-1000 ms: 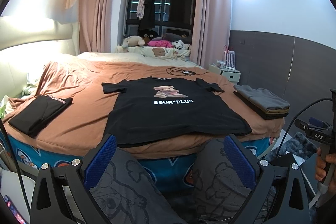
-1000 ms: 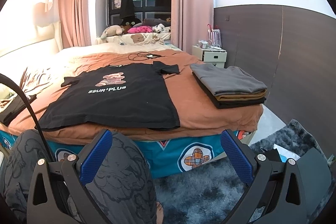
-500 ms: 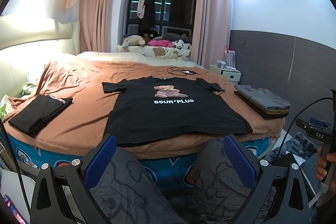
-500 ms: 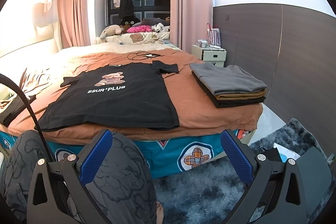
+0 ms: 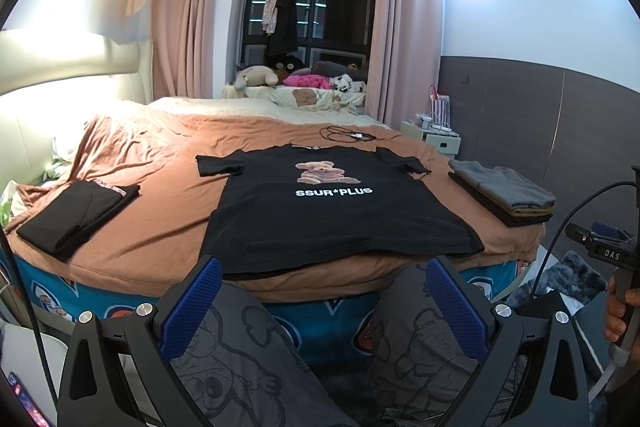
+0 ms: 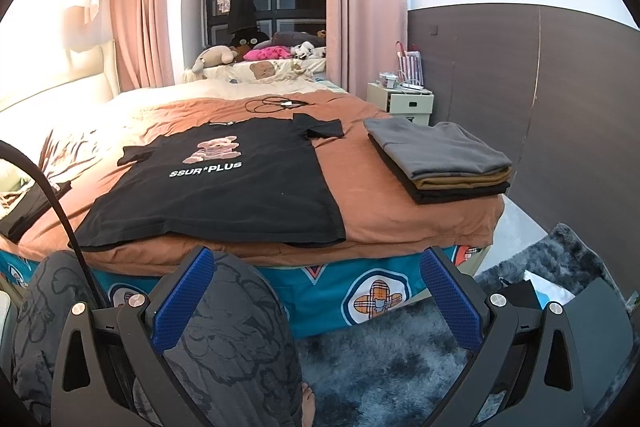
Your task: Fold small clothes
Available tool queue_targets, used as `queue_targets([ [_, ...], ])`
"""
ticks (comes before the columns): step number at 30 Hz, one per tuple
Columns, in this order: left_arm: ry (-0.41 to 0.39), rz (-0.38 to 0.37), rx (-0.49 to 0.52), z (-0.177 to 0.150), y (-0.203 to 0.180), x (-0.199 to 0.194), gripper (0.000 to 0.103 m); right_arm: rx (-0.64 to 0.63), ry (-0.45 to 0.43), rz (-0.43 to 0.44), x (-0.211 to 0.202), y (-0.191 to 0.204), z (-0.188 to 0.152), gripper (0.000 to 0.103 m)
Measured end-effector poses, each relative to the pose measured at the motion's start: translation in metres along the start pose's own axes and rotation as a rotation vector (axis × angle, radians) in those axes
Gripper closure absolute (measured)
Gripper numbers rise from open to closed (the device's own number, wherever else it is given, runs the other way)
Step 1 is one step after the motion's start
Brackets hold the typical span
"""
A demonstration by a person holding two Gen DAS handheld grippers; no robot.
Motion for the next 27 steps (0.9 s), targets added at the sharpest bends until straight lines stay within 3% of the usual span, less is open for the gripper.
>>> queue_targets([
  [12,0.029,0.015,-0.010,0.000,0.011,0.028,0.000,0.003,0.021,0.001,0.022,0.009,0.005,0.000],
  [27,0.097,0.029,-0.032,0.017,0.038,0.092,0.000,-0.001,0.087,0.008,0.087,0.027,0.037,0.000],
])
Point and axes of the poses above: each gripper's, at about its wrist camera, not at the fingertips, and x roughly the way its jaws point, y to its left, z to its top, the point moved 3 cm from there along x, roughly the way its jaws point, and after that the axes turned 4 degrees about -y, right-handed, at the moved point
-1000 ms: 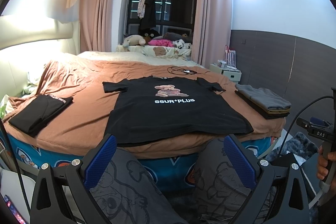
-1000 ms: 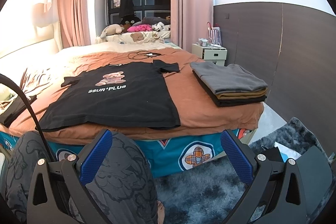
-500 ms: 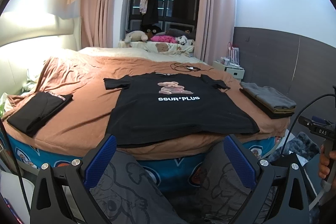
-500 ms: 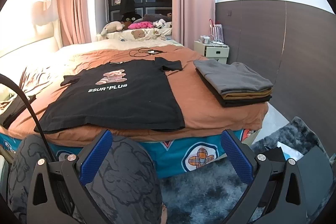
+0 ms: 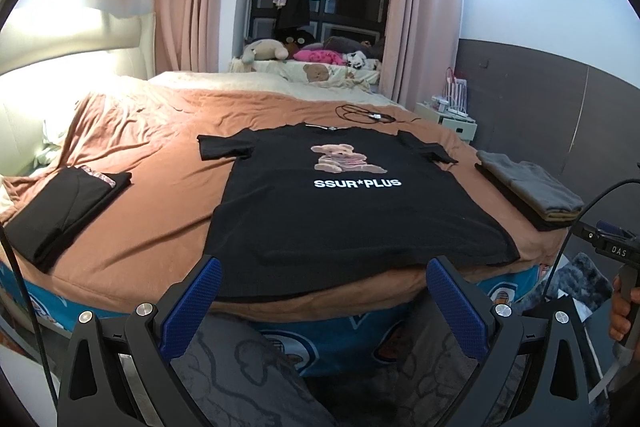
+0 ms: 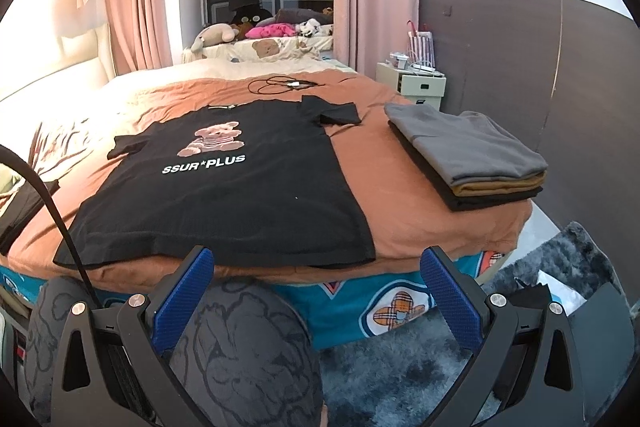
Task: Fold small clothes
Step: 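Move both grippers forward over the black teddy-bear T-shirt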
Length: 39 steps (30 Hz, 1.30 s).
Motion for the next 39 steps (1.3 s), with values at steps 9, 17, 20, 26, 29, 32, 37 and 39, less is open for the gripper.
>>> queue_targets([
  [9,0.044,0.019,-0.022,0.021,0.030,0.046,0.000,0.000,0.046,0.023,0.047,0.013,0.022,0.000],
  [17,0.084,0.028,-0.045,0.035,0.054,0.089,0.000,-0.009,0.084,0.064,0.091,0.026,0.043,0.000],
  [20,0.096,0.029,-0.053,0.042,0.064,0.104,0.000,-0.012,0.095,0.079,0.107,0.031,0.049,0.000],
  [26,0.112,0.025,-0.073,0.060,0.081,0.135,0.000,-0.015,0.109,0.125,0.138,0.041,0.067,0.000],
  [29,0.116,0.019,-0.083,0.070,0.090,0.149,0.000,-0.007,0.110,0.154,0.153,0.046,0.076,0.000],
  [32,0.125,0.029,-0.079,0.081,0.099,0.164,0.000,0.008,0.114,0.178,0.168,0.048,0.084,0.000],
  [37,0.142,0.041,-0.068,0.096,0.115,0.189,0.002,0.034,0.126,0.200,0.194,0.054,0.096,0.000],
  [39,0.151,0.050,-0.060,0.101,0.120,0.197,0.003,0.042,0.128,0.209,0.203,0.058,0.099,0.000],
])
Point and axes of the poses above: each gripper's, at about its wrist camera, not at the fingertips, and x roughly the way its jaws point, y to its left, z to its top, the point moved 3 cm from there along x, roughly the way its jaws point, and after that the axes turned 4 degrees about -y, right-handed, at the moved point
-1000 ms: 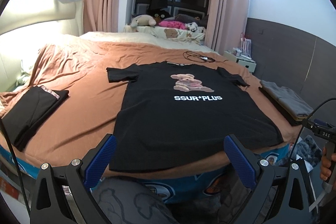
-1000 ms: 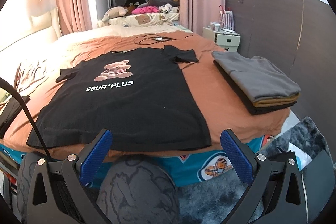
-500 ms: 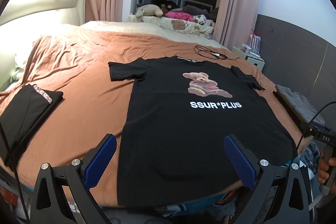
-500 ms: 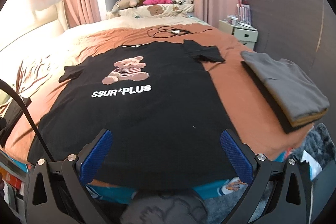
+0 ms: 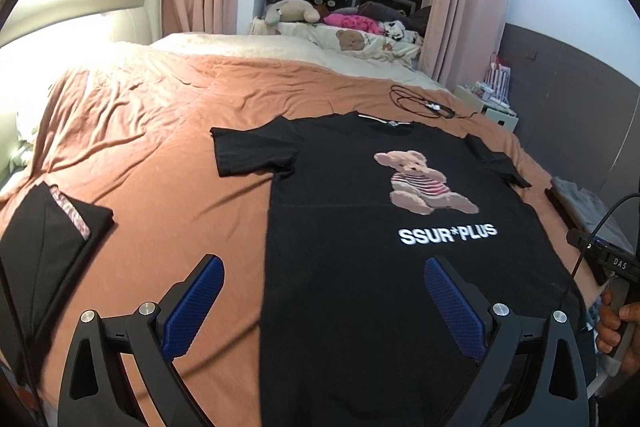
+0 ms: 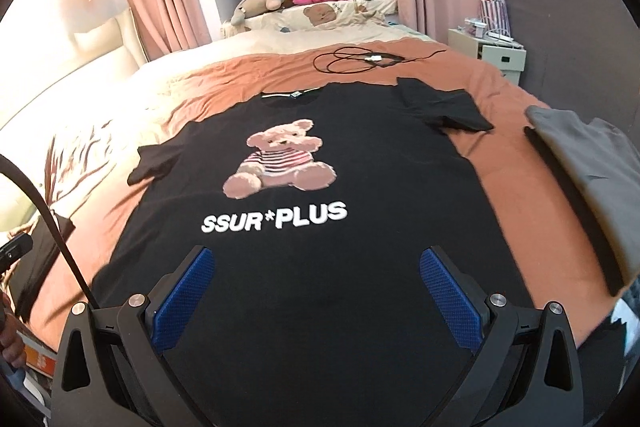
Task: Fold small clothes
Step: 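Move both grippers forward over the black teddy-bear T-shirt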
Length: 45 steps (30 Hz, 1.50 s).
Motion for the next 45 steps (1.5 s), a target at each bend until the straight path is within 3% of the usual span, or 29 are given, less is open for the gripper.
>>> queue_targets([
  [9,0.020,0.035,0.041,0.035,0.019,0.026,0.003,0.013,0.036,0.040,0.041,0.014,0.020,0.000],
  [19,0.017,0.123,0.086,0.081,0.050,0.048,0.003,0.070,0.054,0.037,0.080,0.027,0.049,0.000],
  [29,0.055,0.109,0.083,0.111,0.062,0.090,0.003,0.095,0.042,0.050,0.127,0.058,0.076,0.000],
  [45,0.138,0.147,-0.030,0.126,0.115,0.175,0.006,0.102,0.061,0.030,0.201,0.086,0.103,0.000],
])
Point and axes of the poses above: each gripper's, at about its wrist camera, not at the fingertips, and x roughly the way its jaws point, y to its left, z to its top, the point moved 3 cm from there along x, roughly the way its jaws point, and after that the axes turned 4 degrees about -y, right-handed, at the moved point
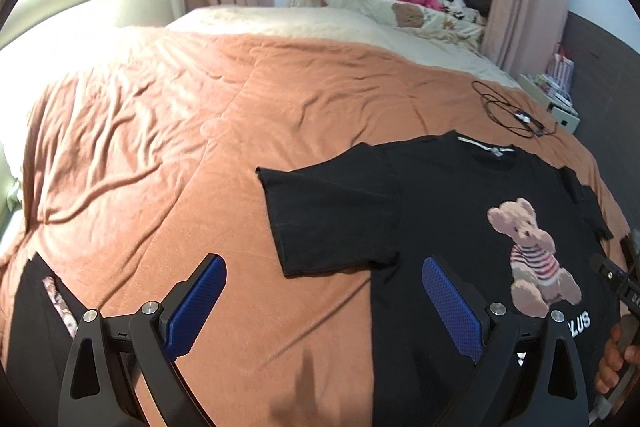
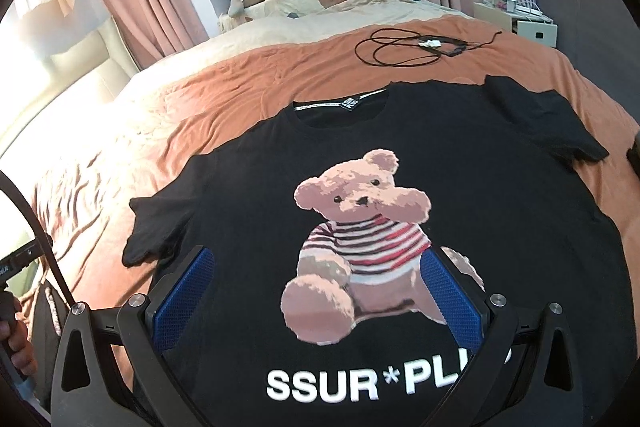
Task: Fold small clothes
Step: 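Move both grippers forward over the black teddy-bear T-shirt, then grasp the side edge of the black T-shirt with the left gripper and lift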
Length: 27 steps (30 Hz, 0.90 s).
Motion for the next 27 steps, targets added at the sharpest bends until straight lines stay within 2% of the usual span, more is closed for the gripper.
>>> queue_targets([
  [8,0.070,0.013,-0.036,-0.002,0.018,0.056,0.012,-0.062,0.017,-0.014,0.042,0.016,0.004,0.000],
  [17,0.150,0.005,-0.132,0.007,0.051,0.117,0.025,-0.128,0.044,-0.002,0.093,0.035,0.012,0.000],
  [22,0.192,0.002,-0.150,0.006,0.057,0.147,0.025,-0.169,0.048,0.007,0.113,0.046,0.010,0.000],
  [27,0.240,-0.007,-0.199,0.000,0.065,0.177,0.037,-0.184,0.077,0.024,0.135,0.057,0.008,0.016],
])
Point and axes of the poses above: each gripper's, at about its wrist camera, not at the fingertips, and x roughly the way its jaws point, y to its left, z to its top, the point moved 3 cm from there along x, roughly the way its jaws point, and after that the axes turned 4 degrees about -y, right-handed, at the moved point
